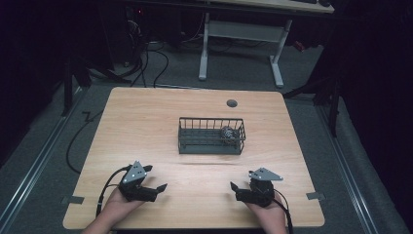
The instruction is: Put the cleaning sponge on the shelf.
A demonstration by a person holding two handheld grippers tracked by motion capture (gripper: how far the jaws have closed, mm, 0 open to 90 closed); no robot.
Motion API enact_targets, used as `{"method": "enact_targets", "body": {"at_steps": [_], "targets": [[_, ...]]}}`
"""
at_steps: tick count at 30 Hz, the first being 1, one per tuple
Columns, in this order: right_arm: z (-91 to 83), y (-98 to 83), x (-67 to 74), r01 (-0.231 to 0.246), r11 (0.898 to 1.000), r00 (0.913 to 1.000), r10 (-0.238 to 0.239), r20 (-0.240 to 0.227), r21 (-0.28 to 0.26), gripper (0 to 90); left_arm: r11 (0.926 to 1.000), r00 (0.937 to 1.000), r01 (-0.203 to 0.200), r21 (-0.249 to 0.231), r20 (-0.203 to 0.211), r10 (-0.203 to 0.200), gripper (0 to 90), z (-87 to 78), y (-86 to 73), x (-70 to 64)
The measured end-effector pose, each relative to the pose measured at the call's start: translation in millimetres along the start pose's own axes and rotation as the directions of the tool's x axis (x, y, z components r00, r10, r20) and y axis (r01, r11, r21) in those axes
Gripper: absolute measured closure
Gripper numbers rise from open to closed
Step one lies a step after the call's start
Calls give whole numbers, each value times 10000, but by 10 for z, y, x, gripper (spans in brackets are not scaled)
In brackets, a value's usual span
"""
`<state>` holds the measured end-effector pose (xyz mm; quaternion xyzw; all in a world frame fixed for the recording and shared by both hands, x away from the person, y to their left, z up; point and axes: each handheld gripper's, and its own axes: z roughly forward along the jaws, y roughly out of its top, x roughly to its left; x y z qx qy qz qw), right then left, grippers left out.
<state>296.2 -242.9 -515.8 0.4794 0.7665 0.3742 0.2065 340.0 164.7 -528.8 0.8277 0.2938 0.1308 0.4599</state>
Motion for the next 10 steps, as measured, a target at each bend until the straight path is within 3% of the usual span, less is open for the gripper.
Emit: {"method": "enact_targets", "body": {"at_steps": [4, 10], "targets": [[-20, -101, 2, -229, 9986, 9997, 226, -65, -472, 150, 10000, 10000, -1, -7, 36, 2, 114, 5, 3, -7], [-33, -152, -13, -385, 9980, 9991, 377, -172, -505, 147, 10000, 10000, 6, 19, 6, -6, 114, 4, 6, -5]]}}
